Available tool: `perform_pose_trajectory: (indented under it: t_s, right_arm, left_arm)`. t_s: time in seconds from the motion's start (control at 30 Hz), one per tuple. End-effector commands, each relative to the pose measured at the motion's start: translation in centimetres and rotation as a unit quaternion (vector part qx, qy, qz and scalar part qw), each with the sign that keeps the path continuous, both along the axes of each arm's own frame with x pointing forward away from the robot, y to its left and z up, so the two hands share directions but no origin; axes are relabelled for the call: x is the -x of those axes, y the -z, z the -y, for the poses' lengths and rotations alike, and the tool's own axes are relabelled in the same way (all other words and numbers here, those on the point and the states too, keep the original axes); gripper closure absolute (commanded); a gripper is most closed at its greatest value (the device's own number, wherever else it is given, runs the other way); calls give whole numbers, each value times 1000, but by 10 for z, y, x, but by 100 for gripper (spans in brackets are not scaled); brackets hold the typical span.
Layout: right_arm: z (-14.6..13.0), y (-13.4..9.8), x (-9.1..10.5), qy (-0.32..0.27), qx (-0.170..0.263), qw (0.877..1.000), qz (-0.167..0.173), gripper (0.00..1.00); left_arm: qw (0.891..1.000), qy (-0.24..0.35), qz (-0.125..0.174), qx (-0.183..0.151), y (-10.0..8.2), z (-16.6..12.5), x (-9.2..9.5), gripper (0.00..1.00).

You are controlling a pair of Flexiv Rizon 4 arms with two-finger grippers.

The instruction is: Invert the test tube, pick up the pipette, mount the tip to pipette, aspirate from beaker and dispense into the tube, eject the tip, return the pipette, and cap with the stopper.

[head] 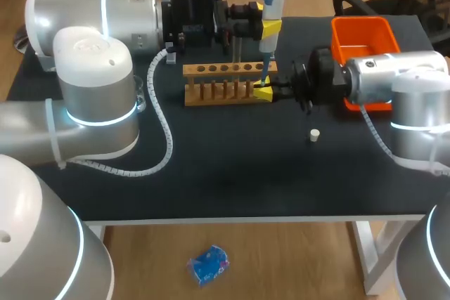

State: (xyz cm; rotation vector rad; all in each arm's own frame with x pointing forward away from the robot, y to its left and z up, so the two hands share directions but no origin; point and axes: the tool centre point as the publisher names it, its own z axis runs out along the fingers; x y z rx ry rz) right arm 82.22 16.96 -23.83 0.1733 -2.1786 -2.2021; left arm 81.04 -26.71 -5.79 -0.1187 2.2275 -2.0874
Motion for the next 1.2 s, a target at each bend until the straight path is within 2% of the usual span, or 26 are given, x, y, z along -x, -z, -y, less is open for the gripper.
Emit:
perform_pose_trajectory:
  t_s: [0.03,0.3,0.67,1.1,1.13,1.17,1.2]
  right_arm:
    - [0,-7,5,13,-2,1000,1,100]
    - [-3,-9,8,29,-7,1000,4,100]
    - [-1,-12,7,66,-7,997,25,100]
    - [-1,-13,6,74,-14,997,24,100]
    - [-1,-13,6,74,-14,997,23,60]
    - [-1,-13,6,74,-14,997,22,0]
    - [0,-13,6,74,-11,997,21,0]
  left_arm:
    - [1000,0,0,1,5,0,1,100]
    - [1000,0,0,1,5,0,1,100]
    - [1000,0,0,1,5,0,1,100]
    - [1000,0,0,1,5,0,1,100]
    - [1000,0,0,1,5,0,1,100]
    - [1000,0,0,1,5,0,1,100]
    - [1000,0,0,1,5,0,1,100]
